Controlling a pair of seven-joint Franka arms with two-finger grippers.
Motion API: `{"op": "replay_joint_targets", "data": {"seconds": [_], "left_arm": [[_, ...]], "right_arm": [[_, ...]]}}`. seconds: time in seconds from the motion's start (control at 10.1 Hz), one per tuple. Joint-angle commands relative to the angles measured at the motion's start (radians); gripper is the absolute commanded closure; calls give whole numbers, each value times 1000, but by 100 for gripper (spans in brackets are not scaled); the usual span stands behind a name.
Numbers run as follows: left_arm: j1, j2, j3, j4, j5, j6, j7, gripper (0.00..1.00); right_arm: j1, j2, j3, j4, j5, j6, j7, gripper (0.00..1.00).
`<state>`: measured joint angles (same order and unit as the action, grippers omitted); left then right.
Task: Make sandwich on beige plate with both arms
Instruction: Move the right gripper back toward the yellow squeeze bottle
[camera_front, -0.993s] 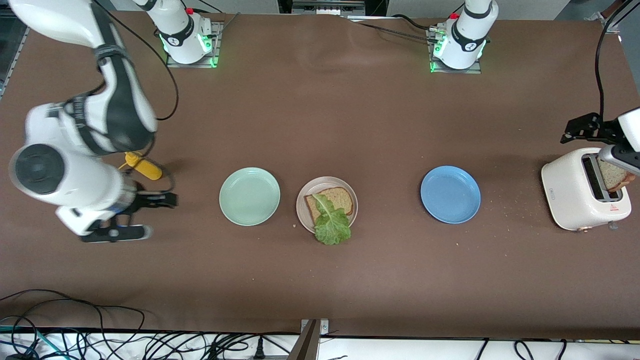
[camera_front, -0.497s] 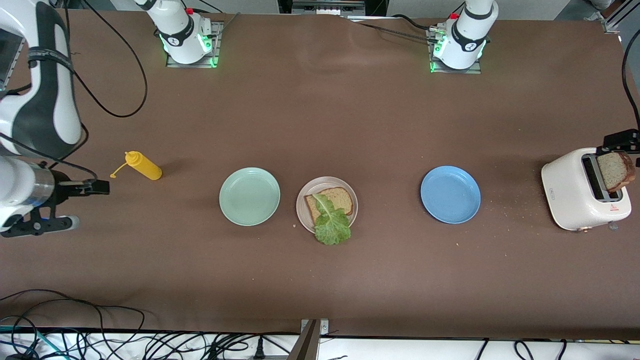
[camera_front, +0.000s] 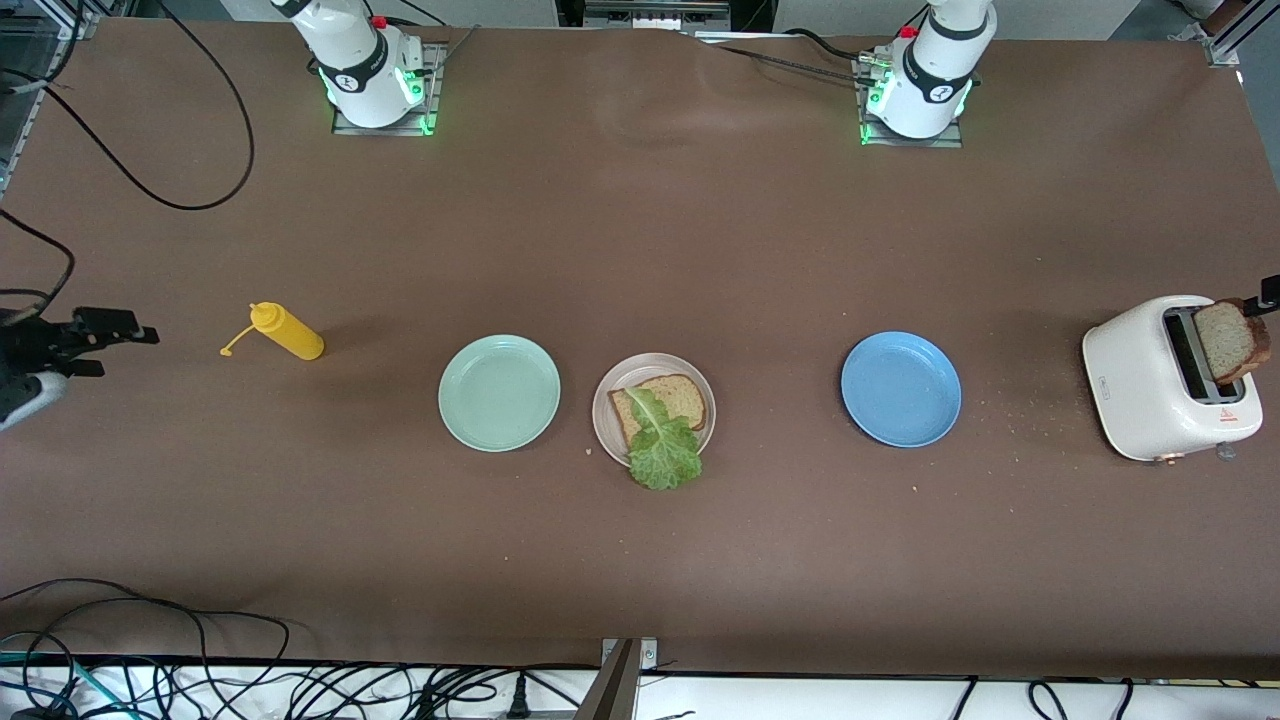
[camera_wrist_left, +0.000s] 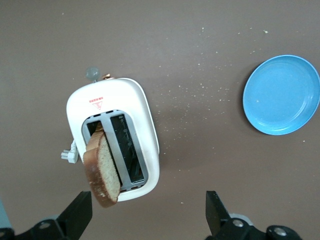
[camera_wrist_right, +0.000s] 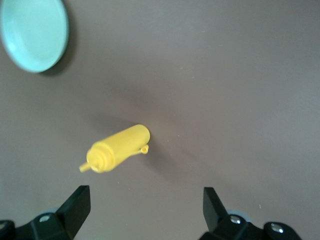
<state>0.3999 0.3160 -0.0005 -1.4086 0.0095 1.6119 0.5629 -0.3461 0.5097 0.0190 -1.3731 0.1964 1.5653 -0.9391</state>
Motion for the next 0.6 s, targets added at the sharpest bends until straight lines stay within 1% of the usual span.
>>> {"op": "replay_joint_targets", "data": {"seconds": [0.0,0.1,0.3,0.4,0.5], "left_arm": [[33,29,-10,30,35,31,15,0],[34,31,-10,25,36,45,6,0],[34,43,0,25,36,54,-3,0],[34,43,0,25,36,54,-3,0],[36,44,0,25,36,54,-3,0]], "right_arm": [[-83,-33,13,-115,150,6,-357,0],[-103,-30,13,-159,199,7,-489,0],[-131,-11,12,-230,254,10,-700,0],[-146,2,9,-245,268,18,-839,0],[-168,24,9,-247,270,18,-921,0]]}}
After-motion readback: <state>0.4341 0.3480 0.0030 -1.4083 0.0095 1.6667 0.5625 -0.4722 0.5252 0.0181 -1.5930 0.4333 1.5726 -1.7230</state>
